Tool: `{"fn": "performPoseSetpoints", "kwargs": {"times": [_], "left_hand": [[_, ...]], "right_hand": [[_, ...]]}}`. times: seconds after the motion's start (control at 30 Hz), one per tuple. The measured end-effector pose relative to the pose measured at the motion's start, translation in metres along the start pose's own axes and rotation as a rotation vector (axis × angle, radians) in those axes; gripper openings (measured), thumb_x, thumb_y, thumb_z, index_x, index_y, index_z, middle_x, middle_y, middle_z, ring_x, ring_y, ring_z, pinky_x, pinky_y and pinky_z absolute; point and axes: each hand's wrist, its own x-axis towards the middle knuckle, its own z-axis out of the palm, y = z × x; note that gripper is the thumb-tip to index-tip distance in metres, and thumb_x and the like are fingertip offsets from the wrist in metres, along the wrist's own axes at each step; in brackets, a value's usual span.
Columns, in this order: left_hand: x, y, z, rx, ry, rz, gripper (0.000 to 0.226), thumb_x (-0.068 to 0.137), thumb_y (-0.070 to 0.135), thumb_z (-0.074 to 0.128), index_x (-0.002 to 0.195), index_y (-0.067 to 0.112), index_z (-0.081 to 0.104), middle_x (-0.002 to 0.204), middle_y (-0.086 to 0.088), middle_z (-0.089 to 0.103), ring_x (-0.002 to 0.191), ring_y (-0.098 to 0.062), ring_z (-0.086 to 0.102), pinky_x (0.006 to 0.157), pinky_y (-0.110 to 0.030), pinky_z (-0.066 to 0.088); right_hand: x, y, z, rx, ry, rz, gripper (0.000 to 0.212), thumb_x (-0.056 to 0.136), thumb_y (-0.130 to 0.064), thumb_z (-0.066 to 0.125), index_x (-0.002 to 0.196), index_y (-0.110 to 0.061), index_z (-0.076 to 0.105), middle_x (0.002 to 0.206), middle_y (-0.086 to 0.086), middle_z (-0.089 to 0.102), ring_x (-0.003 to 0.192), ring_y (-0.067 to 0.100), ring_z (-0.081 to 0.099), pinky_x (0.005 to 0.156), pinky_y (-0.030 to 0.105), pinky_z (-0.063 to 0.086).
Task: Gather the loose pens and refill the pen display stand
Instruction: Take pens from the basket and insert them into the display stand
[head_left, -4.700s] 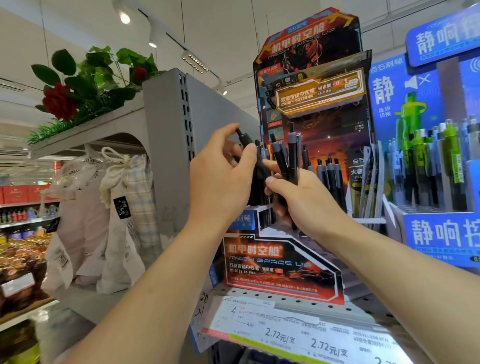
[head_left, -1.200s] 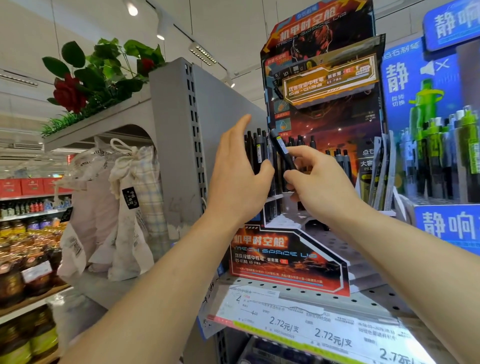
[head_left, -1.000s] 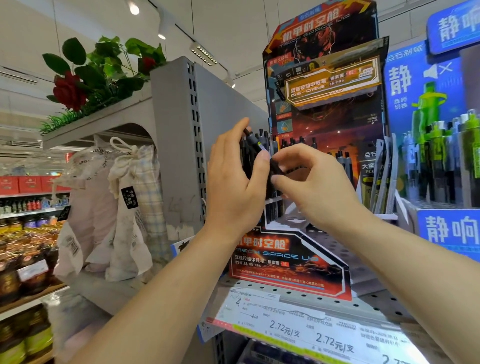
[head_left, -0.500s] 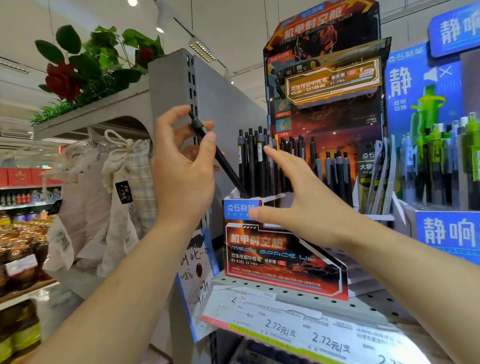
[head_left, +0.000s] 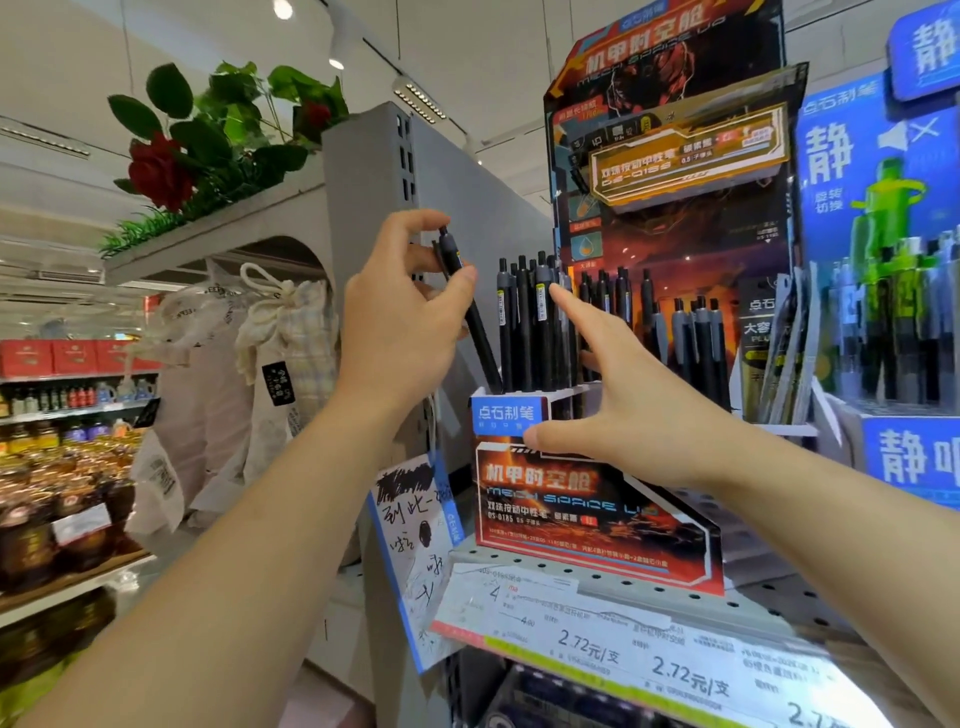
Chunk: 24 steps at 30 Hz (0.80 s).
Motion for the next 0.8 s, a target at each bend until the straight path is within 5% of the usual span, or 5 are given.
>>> {"fn": "performPoseSetpoints", "kwargs": {"times": [0.1,0.2,0.4,0.67,0.8], "left_hand": [[-0.001,0.002,0.006,0.203,-0.152,0.065,0.038,0.093,0.028,0.068,0.126,0.036,0.050,0.092,0.011,0.062,0.073,-0.011,0.067,0.069,-0.026,0.059],[-0.010,0.000,0.012,0.239,-0.122,0.125,0.037,0.095,0.025,0.065,0.129,0.029,0.052,0.080,0.005,0.060,0.072,-0.009,0.060,0.066,-0.014,0.045],[-0.007,-0.007,0.013,0.247,-0.107,0.111,0.039,0.093,0.027,0.067,0.128,0.033,0.051,0.079,0.008,0.059,0.078,0.000,0.058,0.062,-0.005,0.042],[-0.003,-0.010,0.013,0.370,-0.240,0.128,0.048,0.092,0.032,0.068,0.133,0.037,0.043,0.071,0.008,0.060,0.078,0.006,0.057,0.051,-0.010,0.037],[-0.004,-0.008,0.016,0.381,-0.259,0.112,0.055,0.093,0.031,0.067,0.139,0.038,0.039,0.070,0.007,0.060,0.064,-0.005,0.059,0.052,-0.009,0.036]], "right_hand": [[0.001,0.001,0.001,0.009,0.007,-0.012,0.114,0.078,-0.041,0.084,0.152,-0.061,-0.001,0.163,-0.032,0.000,0.142,0.001,0.022,0.090,0.022,0.044],[0.001,0.002,0.001,0.005,0.013,-0.018,0.116,0.077,-0.041,0.085,0.152,-0.060,-0.002,0.163,-0.032,-0.002,0.151,0.008,0.019,0.099,0.026,0.037],[0.002,0.006,0.002,-0.001,0.015,-0.023,0.115,0.077,-0.042,0.085,0.150,-0.063,-0.002,0.162,-0.034,-0.003,0.149,0.006,0.021,0.084,0.016,0.038],[0.002,0.010,0.002,-0.016,0.032,-0.027,0.116,0.077,-0.041,0.085,0.152,-0.061,-0.002,0.162,-0.034,0.000,0.146,0.003,0.021,0.076,0.010,0.036],[0.003,0.009,0.002,0.005,0.043,-0.026,0.115,0.077,-0.042,0.085,0.151,-0.061,-0.001,0.160,-0.036,0.004,0.137,-0.004,0.021,0.082,0.011,0.037]]}}
